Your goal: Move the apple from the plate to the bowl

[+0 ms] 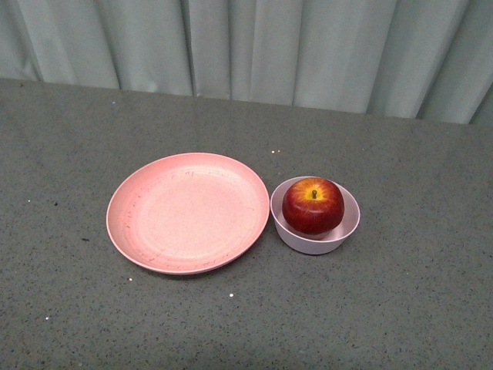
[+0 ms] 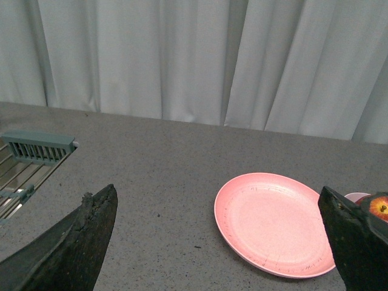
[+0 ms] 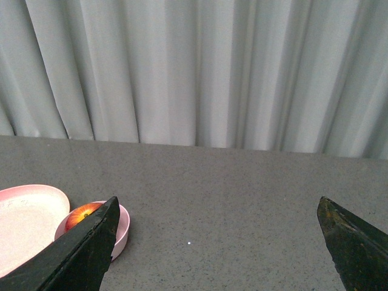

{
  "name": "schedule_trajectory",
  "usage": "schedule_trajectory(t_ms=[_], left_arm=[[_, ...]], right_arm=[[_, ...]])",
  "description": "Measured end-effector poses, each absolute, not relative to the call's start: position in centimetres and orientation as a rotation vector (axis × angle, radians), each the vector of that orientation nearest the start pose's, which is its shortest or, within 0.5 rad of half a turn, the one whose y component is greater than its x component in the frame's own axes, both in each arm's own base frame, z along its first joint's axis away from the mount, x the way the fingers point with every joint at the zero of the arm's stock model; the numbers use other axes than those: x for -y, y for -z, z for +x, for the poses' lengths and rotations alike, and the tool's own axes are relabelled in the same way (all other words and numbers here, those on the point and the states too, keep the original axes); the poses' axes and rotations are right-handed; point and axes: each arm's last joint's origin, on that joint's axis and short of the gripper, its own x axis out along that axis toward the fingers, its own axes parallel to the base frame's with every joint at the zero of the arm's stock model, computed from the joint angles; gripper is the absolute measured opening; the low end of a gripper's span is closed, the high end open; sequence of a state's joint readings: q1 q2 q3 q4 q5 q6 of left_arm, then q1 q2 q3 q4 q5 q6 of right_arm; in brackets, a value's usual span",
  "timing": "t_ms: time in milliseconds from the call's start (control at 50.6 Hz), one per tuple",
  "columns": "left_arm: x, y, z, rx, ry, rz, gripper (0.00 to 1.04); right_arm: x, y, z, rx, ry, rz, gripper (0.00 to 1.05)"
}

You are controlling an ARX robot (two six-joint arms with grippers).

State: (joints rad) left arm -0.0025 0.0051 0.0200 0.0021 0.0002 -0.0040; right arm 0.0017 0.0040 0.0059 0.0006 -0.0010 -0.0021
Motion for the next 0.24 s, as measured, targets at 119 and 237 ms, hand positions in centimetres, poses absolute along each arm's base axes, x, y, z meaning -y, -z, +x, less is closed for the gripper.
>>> schedule_trajectory(t_ms=[119, 237], left_arm=[[0.02, -17.01, 9.68, 0.017, 0.003, -0.004, 0.98], [0.02, -17.01, 9.68, 0.017, 0.003, -0.004, 0.98]], right_arm=[[-0.02, -16.52, 9.76, 0.002, -0.003, -0.002, 0.95], [-0.02, -16.53, 9.76, 0.002, -0.003, -0.002, 0.95]])
